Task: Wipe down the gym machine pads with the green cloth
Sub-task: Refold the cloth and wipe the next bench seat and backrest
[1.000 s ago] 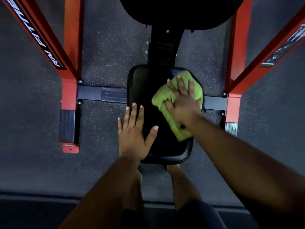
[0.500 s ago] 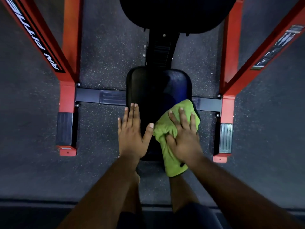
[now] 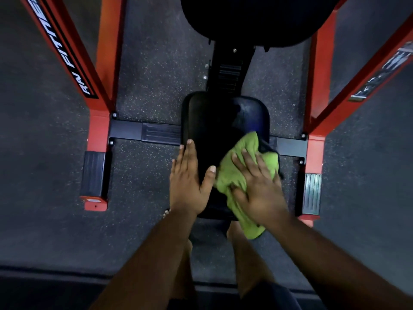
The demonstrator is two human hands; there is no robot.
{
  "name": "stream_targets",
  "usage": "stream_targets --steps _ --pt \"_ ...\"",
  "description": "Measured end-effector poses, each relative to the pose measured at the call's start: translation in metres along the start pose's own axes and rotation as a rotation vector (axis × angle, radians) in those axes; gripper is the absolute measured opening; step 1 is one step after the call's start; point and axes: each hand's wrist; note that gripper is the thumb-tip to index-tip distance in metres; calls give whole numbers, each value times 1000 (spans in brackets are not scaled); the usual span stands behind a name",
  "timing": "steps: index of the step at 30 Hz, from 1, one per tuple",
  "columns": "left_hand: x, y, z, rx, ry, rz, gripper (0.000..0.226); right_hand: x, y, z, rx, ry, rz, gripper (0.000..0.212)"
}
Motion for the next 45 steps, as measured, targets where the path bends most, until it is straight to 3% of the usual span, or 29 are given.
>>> stream_targets --steps 3,8,11,15,17,20,23,27,30,33,36,40,43,45 --pt "3 0 2 6 -1 -6 89 -5 -20 -1 49 -3 37 80" --pt "4 1 3 -1 82 -50 86 -25 -182 37 116 114 -53 78" --pt "4 3 5 -30 271 -99 79 -24 -234 75 58 132 -29 80" --pt "-5 5 10 -201 725 -262 67 -13 -200 100 -217 236 29 80" --pt "-17 6 15 -305 795 -320 63 -4 -155 101 -345 234 77 76" --pt "-37 10 21 -394 829 -335 75 5 -80 95 -472 196 82 76" --pt "-45 18 20 -427 702 -211 85 14 -18 70 -530 250 88 81" --pt "-41 41 11 -254 309 122 87 12 37 14 -481 260 85 94" --pt "-42 54 -2 -157 -3 362 84 3 58 -21 -300 220 111 100" --pt "-59 67 -21 -129 -147 463 83 -14 75 -28 -45 24 43 85" --pt "-90 74 -57 -193 -26 538 86 -41 100 0 108 -267 -171 72" --pt "-149 81 -125 -331 489 680 86 -77 145 64 -20 -341 -270 74" --pt "-188 85 -164 -301 660 701 37 -100 173 99 -4 -458 -356 77" --pt "-210 84 -181 -260 651 708 22 -119 184 112 0 -500 -379 79"
Point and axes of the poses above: each hand's wrist, its own y-axis away from the middle knuckle, its own x-axis out of the palm, z = x × y
